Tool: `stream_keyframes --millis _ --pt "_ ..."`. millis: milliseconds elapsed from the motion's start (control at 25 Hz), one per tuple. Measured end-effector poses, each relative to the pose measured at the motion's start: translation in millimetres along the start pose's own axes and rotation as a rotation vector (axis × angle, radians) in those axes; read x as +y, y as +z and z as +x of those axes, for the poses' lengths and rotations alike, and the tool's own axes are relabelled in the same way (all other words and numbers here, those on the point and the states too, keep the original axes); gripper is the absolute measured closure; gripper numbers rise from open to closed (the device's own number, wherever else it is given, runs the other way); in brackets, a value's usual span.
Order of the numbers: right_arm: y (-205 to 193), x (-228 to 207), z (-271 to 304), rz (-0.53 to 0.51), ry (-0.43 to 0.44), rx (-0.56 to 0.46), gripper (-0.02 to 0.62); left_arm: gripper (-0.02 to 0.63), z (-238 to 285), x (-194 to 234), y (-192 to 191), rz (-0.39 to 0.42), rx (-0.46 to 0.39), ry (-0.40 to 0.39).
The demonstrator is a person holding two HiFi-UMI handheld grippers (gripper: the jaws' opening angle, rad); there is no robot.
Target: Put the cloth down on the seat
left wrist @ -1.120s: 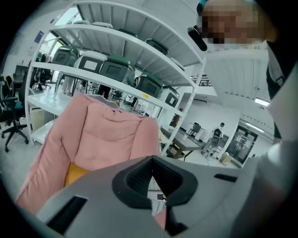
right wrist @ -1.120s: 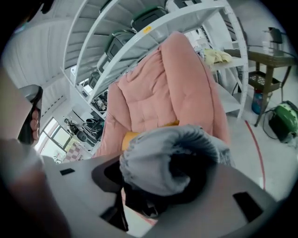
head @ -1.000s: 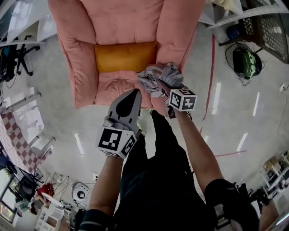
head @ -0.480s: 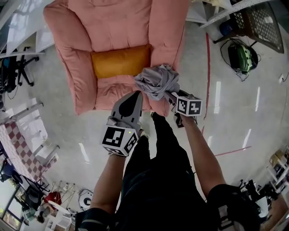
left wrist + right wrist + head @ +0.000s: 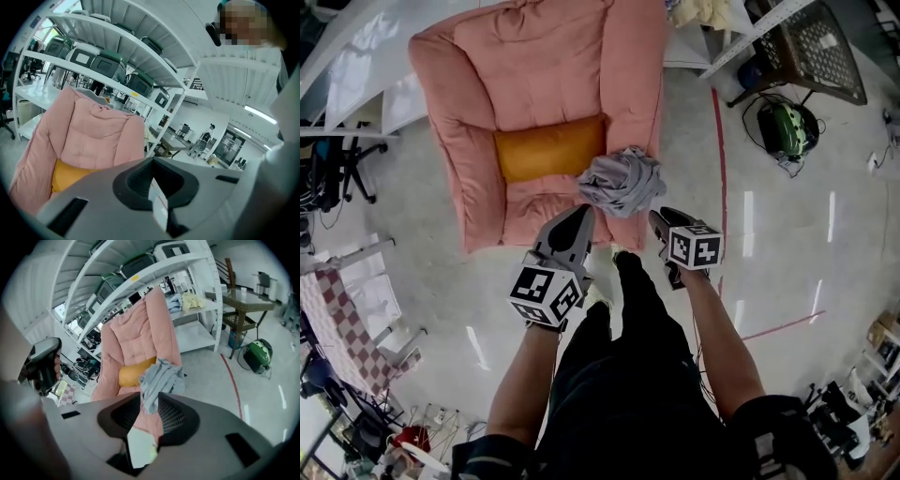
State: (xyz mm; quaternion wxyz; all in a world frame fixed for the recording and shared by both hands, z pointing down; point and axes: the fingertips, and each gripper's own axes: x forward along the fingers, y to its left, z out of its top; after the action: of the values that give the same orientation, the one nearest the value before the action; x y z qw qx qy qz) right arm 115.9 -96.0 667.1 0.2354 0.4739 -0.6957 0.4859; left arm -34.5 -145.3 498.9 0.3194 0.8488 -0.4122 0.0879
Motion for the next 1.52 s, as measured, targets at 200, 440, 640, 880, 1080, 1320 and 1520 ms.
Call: stream_keyframes --millis 200,440,640,880,1080,1320,1520 --pt "36.3 46.9 -31.7 -0.117 0.039 -0.131 0.539 0.600 -20.9 -6.2 12.5 0.011 -0.009 0.020" --pt "76.2 97.3 -79.8 -0.177 0.085 -0.294 0.564 0.600 -51.1 -19.1 37.9 0.030 -0.049 0.028" --pt "97.1 138.3 -123.7 -0.225 0.124 -0.399 0.574 0.600 -77.8 -30.3 58.7 0.039 -0.069 0.040" --pt "119.9 189.8 -171.7 -0.315 0.154 -0.511 0.578 0.600 -120.0 -43.2 96.1 0.068 -0.133 0.026" --pt "131.7 223.9 -195.4 -0.371 0.172 -0.573 0.581 0.600 -146.7 -43.9 122.1 0.080 -0.175 0.033" --pt "136.6 257.2 -233.2 -0.433 0.181 -0.634 0.583 0.600 -181.2 -51.2 144.8 0.080 -0.213 0.054" --pt "150.2 281.1 -269.9 -0.477 0.182 -0.708 0.586 0.600 -207.4 -57.0 168.8 0.108 -0.260 0.067"
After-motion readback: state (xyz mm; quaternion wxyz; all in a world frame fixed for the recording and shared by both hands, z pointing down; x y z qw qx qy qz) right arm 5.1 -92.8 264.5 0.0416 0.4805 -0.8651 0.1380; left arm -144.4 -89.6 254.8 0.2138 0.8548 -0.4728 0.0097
